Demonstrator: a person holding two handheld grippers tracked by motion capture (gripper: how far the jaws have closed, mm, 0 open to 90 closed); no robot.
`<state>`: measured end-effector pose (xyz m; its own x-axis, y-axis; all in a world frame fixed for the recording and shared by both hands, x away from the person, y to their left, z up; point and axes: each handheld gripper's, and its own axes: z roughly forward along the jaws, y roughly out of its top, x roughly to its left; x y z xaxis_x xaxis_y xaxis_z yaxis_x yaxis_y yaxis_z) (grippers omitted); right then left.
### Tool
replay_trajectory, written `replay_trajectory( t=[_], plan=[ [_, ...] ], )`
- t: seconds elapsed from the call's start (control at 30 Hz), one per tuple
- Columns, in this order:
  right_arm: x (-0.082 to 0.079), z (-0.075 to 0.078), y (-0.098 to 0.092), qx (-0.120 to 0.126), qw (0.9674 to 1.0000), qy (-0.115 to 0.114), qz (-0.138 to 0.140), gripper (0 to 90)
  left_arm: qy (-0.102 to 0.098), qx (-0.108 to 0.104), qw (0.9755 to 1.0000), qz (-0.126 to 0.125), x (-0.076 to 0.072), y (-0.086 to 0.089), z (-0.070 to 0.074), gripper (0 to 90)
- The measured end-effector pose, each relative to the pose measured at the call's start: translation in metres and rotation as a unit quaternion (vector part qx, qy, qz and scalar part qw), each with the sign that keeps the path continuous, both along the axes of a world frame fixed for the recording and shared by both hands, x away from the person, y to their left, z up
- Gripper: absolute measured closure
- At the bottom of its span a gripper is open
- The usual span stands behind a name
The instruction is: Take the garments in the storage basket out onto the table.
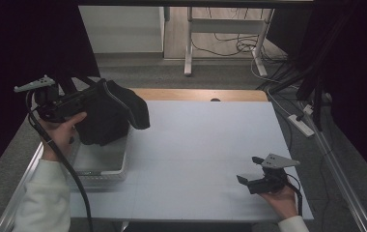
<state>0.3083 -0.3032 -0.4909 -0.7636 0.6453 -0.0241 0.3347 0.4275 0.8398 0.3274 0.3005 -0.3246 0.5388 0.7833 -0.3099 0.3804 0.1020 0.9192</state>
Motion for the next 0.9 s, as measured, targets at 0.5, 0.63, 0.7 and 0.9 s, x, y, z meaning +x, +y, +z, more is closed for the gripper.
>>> replay_trajectory(
  t=[0.5, 0.63, 0.7, 0.9],
  plan=[
    [0.001, -0.001, -0.001, 0.001, 1.0000, 0.002, -0.001, 5.7, -0.012, -0.015, 0.9998, 0.000, 0.006, -0.006, 0.012, 82.1],
    [0.001, -0.001, -0.001, 0.001, 1.0000, 0.003, -0.002, 5.7, -0.023, -0.026, 0.9994, 0.001, 0.006, -0.004, 0.020, 82.3],
    [0.001, -0.001, -0.001, 0.001, 1.0000, 0.003, -0.002, 5.7, -0.028, -0.029, 0.9992, -0.001, 0.005, -0.004, 0.024, 82.4],
    [0.001, -0.002, -0.001, -0.001, 1.0000, 0.003, -0.001, 5.7, -0.031, -0.033, 0.9990, -0.001, 0.006, -0.007, 0.027, 82.7]
  ],
)
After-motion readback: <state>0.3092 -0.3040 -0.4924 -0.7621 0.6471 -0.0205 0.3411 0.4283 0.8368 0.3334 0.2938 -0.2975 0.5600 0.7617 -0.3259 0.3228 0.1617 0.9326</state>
